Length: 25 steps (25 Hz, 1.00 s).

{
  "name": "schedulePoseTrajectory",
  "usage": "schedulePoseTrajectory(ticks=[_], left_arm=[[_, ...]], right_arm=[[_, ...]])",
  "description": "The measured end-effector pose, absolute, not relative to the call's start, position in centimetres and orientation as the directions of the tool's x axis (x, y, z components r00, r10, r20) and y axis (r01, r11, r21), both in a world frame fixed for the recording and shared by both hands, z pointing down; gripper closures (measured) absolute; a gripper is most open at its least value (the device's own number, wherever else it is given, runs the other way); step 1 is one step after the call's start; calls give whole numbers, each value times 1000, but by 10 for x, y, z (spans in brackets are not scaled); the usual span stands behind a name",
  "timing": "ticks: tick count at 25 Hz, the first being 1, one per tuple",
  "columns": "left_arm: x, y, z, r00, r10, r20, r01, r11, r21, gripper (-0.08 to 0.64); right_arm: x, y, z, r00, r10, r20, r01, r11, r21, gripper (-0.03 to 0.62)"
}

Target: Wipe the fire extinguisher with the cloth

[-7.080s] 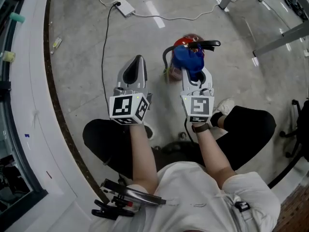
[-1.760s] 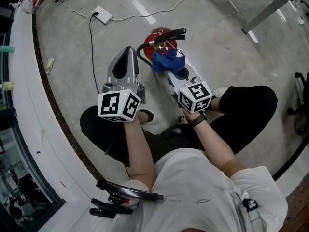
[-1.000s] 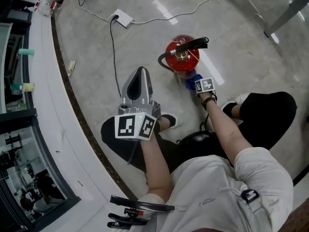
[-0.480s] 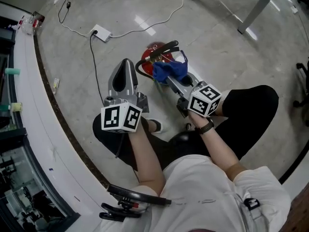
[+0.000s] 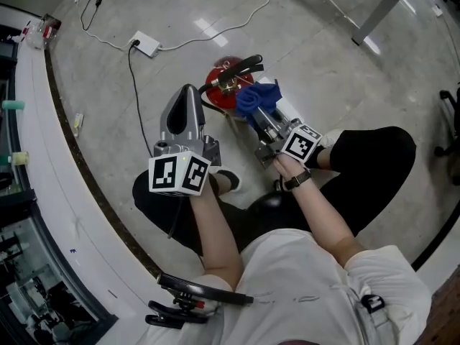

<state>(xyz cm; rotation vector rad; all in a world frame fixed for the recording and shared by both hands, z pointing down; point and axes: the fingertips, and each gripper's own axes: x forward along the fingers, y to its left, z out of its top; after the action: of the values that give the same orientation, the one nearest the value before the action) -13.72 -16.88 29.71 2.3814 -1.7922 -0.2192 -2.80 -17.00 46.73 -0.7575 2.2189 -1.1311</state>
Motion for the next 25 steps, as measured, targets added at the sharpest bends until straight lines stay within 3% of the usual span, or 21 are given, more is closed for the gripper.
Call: schedulePoseTrajectory(ticks=[3, 5, 11, 14, 16, 21, 23, 25], left_arm=[[-131, -173, 302, 278, -961, -13, -938, -274, 212, 561], [-127, -174, 306, 283, -959, -5, -938, -278, 207, 561], [-129, -178, 314, 278, -960, 25, -944, -268, 195, 561], [-127, -181, 319, 285, -957, 50, -945, -272, 179, 561], [-129, -183, 322, 284, -956, 70, -949, -270, 166, 561], [-139, -198, 317, 273, -960, 60, -955, -262, 141, 561], [-146, -203, 311, 259, -965, 43, -957, -250, 143, 561], [-152, -210, 300, 254, -967, 20, -958, -248, 142, 561]], right_arm=[[-25, -169, 471, -679, -696, -236, -213, 494, -843, 494], [-20, -169, 491, -681, -709, -185, -229, 446, -865, 493], [-13, -159, 702, -637, -695, 332, -408, -62, -911, 494], [-5, -153, 800, -561, -580, 590, -503, -327, -800, 494], [-3, -145, 846, -523, -465, 715, -578, -423, -698, 494], [-4, -148, 879, -489, -270, 829, -745, -366, -558, 504], [2, -155, 853, -519, -298, 801, -733, -326, -597, 499], [10, -172, 789, -574, -428, 698, -672, -241, -700, 497]])
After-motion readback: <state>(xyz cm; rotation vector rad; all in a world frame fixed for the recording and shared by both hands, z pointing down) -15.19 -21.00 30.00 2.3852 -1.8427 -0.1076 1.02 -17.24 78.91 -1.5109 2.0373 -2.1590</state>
